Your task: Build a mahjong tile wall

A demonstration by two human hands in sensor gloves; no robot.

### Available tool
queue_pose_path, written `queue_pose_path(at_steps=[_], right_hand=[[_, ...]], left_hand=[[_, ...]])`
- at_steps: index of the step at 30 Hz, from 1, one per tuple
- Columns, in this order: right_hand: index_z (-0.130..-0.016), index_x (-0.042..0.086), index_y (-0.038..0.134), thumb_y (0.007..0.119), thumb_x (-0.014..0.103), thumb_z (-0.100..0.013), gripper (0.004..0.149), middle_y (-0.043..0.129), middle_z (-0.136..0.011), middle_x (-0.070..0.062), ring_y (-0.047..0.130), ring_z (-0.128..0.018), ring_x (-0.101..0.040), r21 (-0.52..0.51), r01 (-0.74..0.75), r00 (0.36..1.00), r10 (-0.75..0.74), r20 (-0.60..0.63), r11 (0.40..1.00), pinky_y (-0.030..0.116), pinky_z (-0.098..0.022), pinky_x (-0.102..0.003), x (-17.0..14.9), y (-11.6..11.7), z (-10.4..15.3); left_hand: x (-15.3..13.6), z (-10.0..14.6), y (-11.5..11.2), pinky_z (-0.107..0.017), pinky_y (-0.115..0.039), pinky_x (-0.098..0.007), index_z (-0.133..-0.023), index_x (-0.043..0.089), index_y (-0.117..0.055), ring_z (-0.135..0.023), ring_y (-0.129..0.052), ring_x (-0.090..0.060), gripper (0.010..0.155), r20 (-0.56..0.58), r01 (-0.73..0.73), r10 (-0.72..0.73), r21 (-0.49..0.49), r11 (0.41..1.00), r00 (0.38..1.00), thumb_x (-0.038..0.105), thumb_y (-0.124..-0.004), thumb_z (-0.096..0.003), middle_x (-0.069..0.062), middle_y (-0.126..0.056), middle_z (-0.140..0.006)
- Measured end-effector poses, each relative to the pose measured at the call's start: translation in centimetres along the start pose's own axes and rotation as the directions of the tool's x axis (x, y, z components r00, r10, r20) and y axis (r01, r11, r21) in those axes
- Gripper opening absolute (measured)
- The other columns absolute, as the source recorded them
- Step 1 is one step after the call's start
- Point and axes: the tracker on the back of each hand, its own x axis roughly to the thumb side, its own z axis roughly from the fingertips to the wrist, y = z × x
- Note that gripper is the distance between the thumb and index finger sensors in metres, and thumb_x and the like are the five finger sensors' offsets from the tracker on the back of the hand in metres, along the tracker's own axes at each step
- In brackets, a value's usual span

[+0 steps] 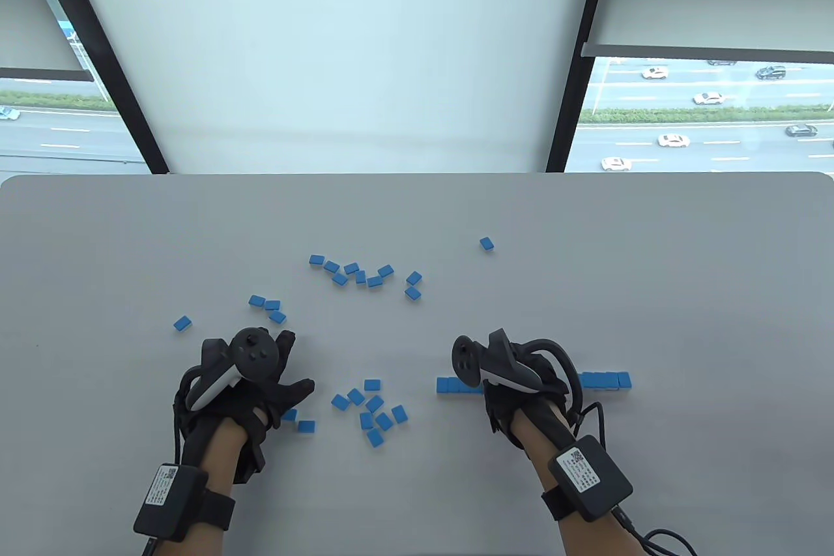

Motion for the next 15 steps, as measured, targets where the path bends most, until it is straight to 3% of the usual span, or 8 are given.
queue_pose_path(at_steps=[15], right_hand=[[-0.090,0.019,0.069,0.089,0.034,-0.037,0.058,0.085,-0.078,-0.004,0.097,-0.042,-0.025,-0.003,0.018,1.000,-0.018,0.012,1.000,0.083,-0.040,-0.048,0.05,0.12,-0.04]], left_hand=[[0.40,0.40,0.05,-0.068,-0.029,-0.076,-0.112,0.034,-0.034,-0.107,-0.030,-0.048,0.090,-0.005,0.015,-0.015,0.006,1.000,1.000,0.072,-0.069,-0.0386,-0.009,-0.028,-0.120]])
